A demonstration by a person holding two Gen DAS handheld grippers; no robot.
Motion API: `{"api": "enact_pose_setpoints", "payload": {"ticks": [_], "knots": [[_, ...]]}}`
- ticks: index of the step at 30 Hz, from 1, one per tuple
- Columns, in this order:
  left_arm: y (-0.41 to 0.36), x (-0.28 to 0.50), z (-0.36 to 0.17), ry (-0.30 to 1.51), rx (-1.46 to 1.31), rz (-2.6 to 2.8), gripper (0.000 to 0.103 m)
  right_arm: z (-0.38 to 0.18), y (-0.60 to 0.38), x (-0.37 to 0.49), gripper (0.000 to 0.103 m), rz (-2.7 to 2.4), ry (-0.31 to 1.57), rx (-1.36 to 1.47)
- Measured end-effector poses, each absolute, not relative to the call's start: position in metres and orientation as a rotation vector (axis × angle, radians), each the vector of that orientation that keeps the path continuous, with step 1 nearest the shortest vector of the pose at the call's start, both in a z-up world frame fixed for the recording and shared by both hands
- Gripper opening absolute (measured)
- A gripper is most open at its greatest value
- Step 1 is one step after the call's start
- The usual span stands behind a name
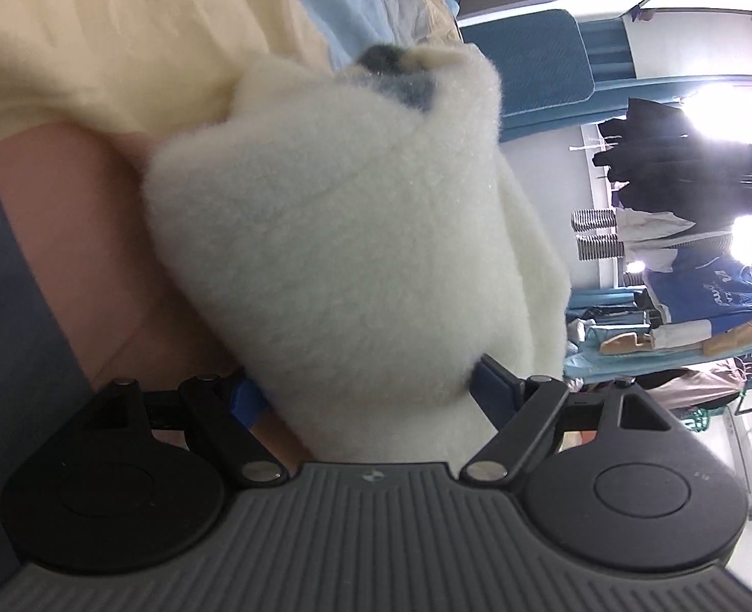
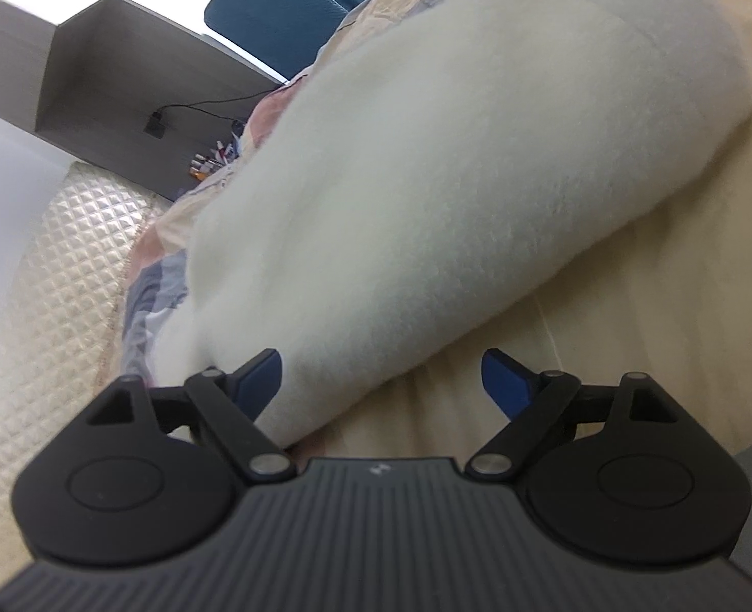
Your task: Fold large clothes
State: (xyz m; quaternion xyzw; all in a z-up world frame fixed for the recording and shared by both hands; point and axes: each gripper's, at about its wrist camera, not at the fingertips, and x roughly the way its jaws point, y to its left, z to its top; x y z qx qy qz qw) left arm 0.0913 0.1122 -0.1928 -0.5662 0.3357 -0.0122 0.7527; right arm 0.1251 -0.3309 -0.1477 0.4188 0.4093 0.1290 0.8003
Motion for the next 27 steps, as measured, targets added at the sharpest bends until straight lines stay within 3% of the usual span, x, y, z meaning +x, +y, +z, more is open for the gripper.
{"api": "enact_pose_setpoints", "payload": {"ticks": [3,10,13,19,22,24,26,27], "knots": [[0.109,0.092,-0.187,0.731,-1.189,-0.007,0.079,-0.151,-0.333,0.127,0.087,0.274,0.869,0.95],[0.102,0.09,-0.166,0.677,-1.017,-0.001,0.049,-0.174,-0.334,0.139,0.089,0.263,0.891,1.176],[0.102,0.086,-0.163,0.656,-0.988,-0.013,0.045,-0.181,-0.328,0.142,0.088,0.261,0.904,1.231],[0.103,0.085,-0.162,0.657,-0.999,-0.022,0.043,-0.175,-0.352,0.131,0.088,0.007,0.719,1.229],[0.105,0.086,-0.165,0.666,-1.011,-0.031,0.048,-0.179,-0.359,0.131,0.088,-0.036,0.701,1.267],[0.11,0.087,-0.172,0.689,-1.064,-0.038,0.063,-0.182,-0.36,0.13,0.088,-0.048,0.698,1.286],[0.115,0.087,-0.184,0.718,-1.171,-0.051,0.088,-0.18,-0.361,0.129,0.088,-0.061,0.688,1.275],[0.116,0.086,-0.191,0.728,-1.225,-0.061,0.09,-0.179,-0.362,0.128,0.088,-0.069,0.682,1.271]]}}
